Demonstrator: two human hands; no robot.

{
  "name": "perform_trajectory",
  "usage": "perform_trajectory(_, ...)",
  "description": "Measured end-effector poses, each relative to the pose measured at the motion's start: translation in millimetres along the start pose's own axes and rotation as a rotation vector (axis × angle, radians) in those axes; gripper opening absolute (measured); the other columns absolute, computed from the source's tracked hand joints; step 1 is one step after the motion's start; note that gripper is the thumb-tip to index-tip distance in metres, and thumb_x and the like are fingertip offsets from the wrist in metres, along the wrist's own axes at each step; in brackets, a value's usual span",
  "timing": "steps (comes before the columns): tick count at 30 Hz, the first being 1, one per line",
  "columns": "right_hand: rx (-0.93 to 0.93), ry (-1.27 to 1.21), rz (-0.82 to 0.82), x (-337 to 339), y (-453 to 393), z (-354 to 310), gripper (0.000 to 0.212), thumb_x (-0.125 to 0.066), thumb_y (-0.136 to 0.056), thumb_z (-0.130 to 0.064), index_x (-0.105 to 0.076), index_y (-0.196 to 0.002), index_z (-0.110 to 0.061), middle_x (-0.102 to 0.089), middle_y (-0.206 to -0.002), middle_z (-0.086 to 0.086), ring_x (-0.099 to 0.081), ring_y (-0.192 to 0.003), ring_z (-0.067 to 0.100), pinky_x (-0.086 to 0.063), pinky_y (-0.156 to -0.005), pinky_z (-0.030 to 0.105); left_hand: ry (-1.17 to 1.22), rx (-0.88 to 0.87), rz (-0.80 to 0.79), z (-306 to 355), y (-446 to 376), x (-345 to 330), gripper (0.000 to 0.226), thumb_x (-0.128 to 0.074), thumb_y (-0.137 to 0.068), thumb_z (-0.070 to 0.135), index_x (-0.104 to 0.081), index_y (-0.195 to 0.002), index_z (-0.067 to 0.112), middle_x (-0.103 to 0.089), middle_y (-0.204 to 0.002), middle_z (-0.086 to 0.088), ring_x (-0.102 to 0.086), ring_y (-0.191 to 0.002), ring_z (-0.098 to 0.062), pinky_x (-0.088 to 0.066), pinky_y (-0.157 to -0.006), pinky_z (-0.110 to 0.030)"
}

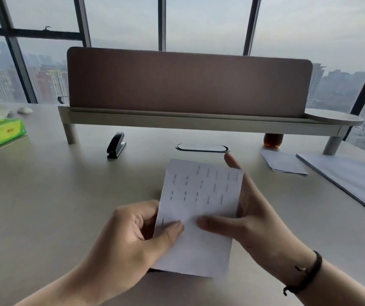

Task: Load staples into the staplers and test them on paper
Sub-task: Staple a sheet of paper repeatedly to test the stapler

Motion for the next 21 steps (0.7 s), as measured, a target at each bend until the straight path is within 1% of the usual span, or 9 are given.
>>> perform_trajectory(2,0.002,-0.016,-0.048,0.9,6.9,-6.4,0.080,-0.074,-0.064,0.015,-0.051,-0.133,-0.019,-0.076,-0.110,0.005,-0.073,-0.100,0.022,-0.060,-0.075,0.030,-0.094,-0.097,0.038,3.0,3.9,0.5,0.013,-0.071,-0.079,0.022,-0.077,-0.090,0.019,-0.079,-0.084,-0.005,-0.075,-0.081,-0.028,-0.059,-0.070,-0.043)
perform_trajectory(4,0.022,0.043,-0.131,-1.0,12.2,-12.9,0.046,-0.077,-0.064,0.007,-0.072,-0.107,-0.009,-0.078,-0.101,0.009,-0.075,-0.094,0.026,-0.060,-0.074,0.030,-0.290,-0.243,0.069,10.6,7.9,0.0,0.013,-0.069,-0.077,0.030,-0.077,-0.085,0.024,-0.077,-0.075,0.002,-0.074,-0.068,-0.020,-0.057,-0.057,-0.032)
perform_trajectory(7,0.087,0.227,-0.159,-8.7,22.8,-14.6,0.024,-0.084,-0.065,-0.011,-0.079,-0.086,-0.022,-0.079,-0.085,-0.006,-0.075,-0.081,0.008,-0.057,-0.070,0.018,-0.572,-0.445,0.076,18.3,11.5,-1.5,0.010,-0.069,-0.080,0.025,-0.078,-0.083,0.024,-0.072,-0.067,0.010,-0.068,-0.058,-0.007,-0.052,-0.052,-0.026)
perform_trajectory(9,0.130,0.405,-0.128,-11.0,21.7,-16.9,0.022,-0.088,-0.067,-0.027,-0.075,-0.084,-0.027,-0.077,-0.081,-0.009,-0.072,-0.077,0.003,-0.054,-0.068,0.013,-0.612,-0.523,0.077,21.8,12.3,-2.8,0.009,-0.070,-0.083,0.020,-0.078,-0.084,0.019,-0.074,-0.074,0.011,-0.069,-0.066,-0.005,-0.054,-0.059,-0.022)
perform_trajectory(11,0.084,0.478,-0.284,-19.9,16.7,-22.5,0.009,-0.076,-0.080,-0.019,-0.073,-0.077,-0.011,-0.071,-0.074,0.001,-0.068,-0.073,0.009,-0.049,-0.066,0.009,-0.602,-0.604,0.107,27.5,15.0,-3.3,0.008,-0.071,-0.083,0.014,-0.078,-0.079,0.013,-0.073,-0.076,0.008,-0.069,-0.069,-0.006,-0.052,-0.064,-0.018)
perform_trajectory(12,0.076,0.550,-0.356,-19.7,19.3,-22.7,0.023,-0.070,-0.086,-0.011,-0.070,-0.065,-0.001,-0.066,-0.070,0.002,-0.066,-0.068,0.008,-0.047,-0.063,0.007,-0.596,-0.632,0.124,30.7,17.1,-3.8,0.007,-0.072,-0.082,0.011,-0.077,-0.077,0.010,-0.072,-0.076,0.007,-0.069,-0.070,-0.008,-0.050,-0.066,-0.017)
perform_trajectory(13,0.121,0.576,-0.384,-21.8,19.3,-27.9,0.028,-0.069,-0.085,-0.008,-0.070,-0.057,-0.005,-0.067,-0.071,0.003,-0.067,-0.069,0.006,-0.047,-0.063,0.008,-0.588,-0.652,0.148,33.2,19.5,-3.7,0.007,-0.072,-0.080,0.009,-0.076,-0.075,0.009,-0.071,-0.076,0.005,-0.069,-0.072,-0.012,-0.049,-0.067,-0.017)
perform_trajectory(16,0.468,0.708,-0.156,-18.8,34.6,-44.3,0.016,-0.069,-0.080,-0.014,-0.078,-0.078,-0.027,-0.072,-0.092,-0.005,-0.070,-0.091,0.014,-0.049,-0.077,0.017,-0.592,-0.660,0.174,37.2,23.6,-0.5,0.012,-0.067,-0.081,0.014,-0.076,-0.077,0.007,-0.074,-0.081,-0.004,-0.072,-0.081,-0.019,-0.050,-0.070,-0.023)
perform_trajectory(21,0.662,0.905,-0.011,-19.5,45.7,-37.1,0.018,-0.068,-0.084,-0.014,-0.076,-0.074,-0.027,-0.068,-0.093,-0.010,-0.064,-0.098,0.019,-0.045,-0.078,0.025,-0.558,-0.663,0.083,43.2,19.7,6.2,0.031,-0.052,-0.096,0.041,-0.073,-0.082,0.023,-0.075,-0.093,0.012,-0.069,-0.093,-0.004,-0.052,-0.079,-0.018)
Point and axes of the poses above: each hand's wrist, its own y-axis away from the middle knuckle, its own x-axis out of the back of the hand, z = x × y, the point moved 2 cm from there along -y, towards the middle knuckle
